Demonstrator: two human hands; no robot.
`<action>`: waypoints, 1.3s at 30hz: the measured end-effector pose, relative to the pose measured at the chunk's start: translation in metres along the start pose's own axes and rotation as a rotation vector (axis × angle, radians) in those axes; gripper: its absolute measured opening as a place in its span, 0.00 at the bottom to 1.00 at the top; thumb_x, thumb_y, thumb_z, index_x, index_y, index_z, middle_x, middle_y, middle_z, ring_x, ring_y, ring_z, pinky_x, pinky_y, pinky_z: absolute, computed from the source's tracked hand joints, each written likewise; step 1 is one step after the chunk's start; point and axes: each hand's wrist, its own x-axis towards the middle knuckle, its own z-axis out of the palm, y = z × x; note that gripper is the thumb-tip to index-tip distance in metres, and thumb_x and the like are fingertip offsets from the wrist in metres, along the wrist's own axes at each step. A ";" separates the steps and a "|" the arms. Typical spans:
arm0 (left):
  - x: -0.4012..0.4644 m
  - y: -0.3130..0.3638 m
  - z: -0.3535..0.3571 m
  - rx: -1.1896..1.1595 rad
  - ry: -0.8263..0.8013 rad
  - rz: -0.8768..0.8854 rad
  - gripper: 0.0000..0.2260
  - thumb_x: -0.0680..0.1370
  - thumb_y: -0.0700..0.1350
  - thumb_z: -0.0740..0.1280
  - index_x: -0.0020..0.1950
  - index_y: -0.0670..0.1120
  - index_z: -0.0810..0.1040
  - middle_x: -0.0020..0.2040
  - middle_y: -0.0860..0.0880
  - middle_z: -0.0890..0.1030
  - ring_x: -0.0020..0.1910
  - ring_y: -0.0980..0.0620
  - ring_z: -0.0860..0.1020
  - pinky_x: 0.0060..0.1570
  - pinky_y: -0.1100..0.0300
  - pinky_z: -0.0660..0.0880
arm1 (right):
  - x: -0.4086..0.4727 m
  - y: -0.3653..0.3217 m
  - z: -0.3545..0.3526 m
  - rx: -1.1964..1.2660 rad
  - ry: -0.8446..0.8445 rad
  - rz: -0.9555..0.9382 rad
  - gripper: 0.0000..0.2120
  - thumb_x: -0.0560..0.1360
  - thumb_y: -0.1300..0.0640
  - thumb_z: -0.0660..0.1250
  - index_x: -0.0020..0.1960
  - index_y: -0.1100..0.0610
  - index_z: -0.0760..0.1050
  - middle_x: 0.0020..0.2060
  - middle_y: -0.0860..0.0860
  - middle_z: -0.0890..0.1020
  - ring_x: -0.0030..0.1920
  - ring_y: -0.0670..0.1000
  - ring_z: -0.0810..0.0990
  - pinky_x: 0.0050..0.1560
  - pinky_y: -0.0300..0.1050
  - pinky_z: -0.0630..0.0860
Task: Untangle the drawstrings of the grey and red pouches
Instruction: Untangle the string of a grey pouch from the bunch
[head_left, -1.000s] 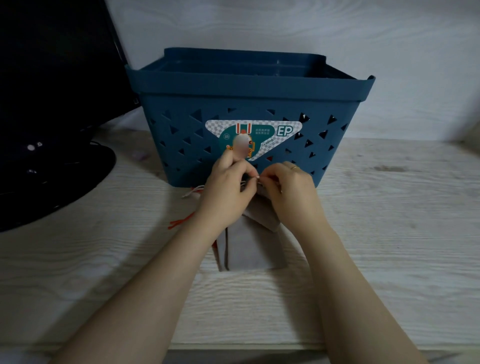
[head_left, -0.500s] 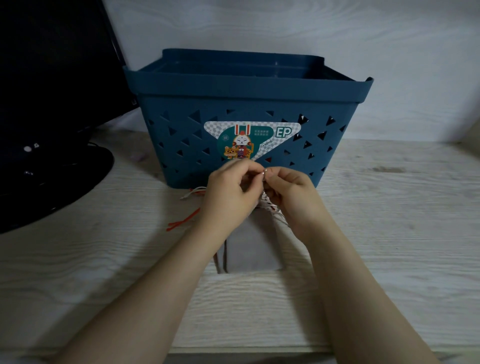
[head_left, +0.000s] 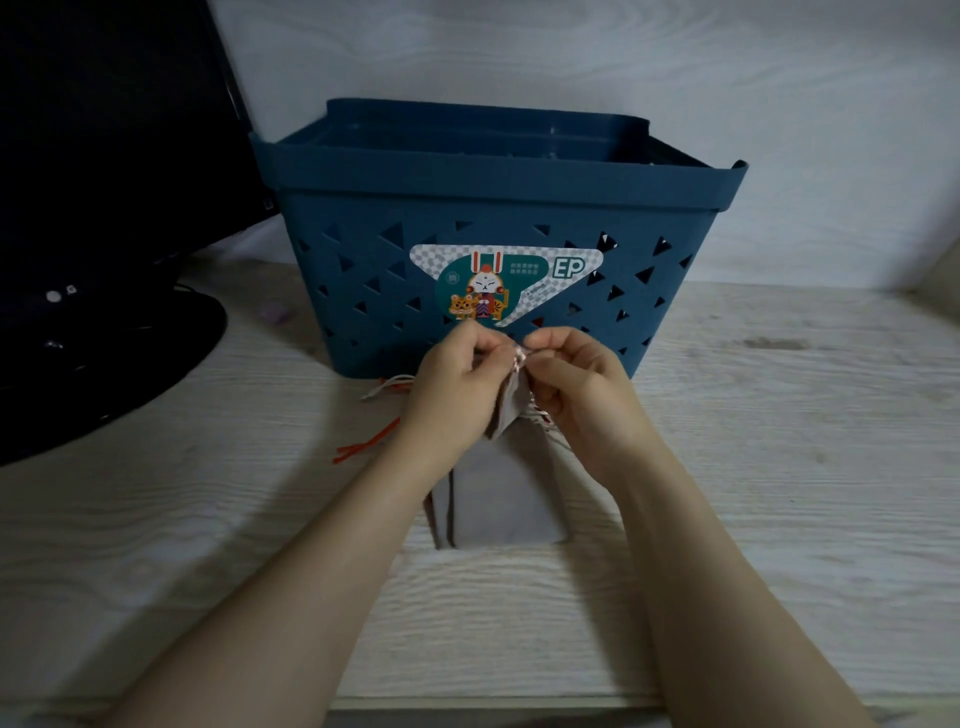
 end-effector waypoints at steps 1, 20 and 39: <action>0.000 0.004 0.001 -0.211 -0.029 -0.145 0.09 0.76 0.39 0.63 0.36 0.45 0.75 0.34 0.51 0.79 0.36 0.54 0.78 0.45 0.57 0.73 | 0.000 -0.001 -0.001 -0.008 -0.004 -0.014 0.09 0.75 0.72 0.60 0.42 0.61 0.73 0.28 0.50 0.74 0.26 0.42 0.70 0.27 0.32 0.66; 0.003 -0.002 -0.003 -0.167 -0.077 -0.161 0.11 0.77 0.39 0.62 0.35 0.48 0.74 0.42 0.41 0.79 0.42 0.45 0.76 0.46 0.52 0.71 | 0.008 0.007 -0.001 -0.552 0.180 -0.194 0.05 0.72 0.59 0.71 0.47 0.52 0.80 0.32 0.51 0.81 0.34 0.50 0.77 0.39 0.45 0.75; 0.040 0.086 -0.020 0.145 0.037 0.622 0.06 0.74 0.35 0.65 0.46 0.46 0.77 0.47 0.57 0.75 0.49 0.62 0.75 0.52 0.70 0.70 | 0.018 -0.128 0.004 -0.715 0.202 -0.471 0.06 0.76 0.53 0.65 0.49 0.55 0.77 0.37 0.48 0.78 0.36 0.45 0.75 0.38 0.40 0.72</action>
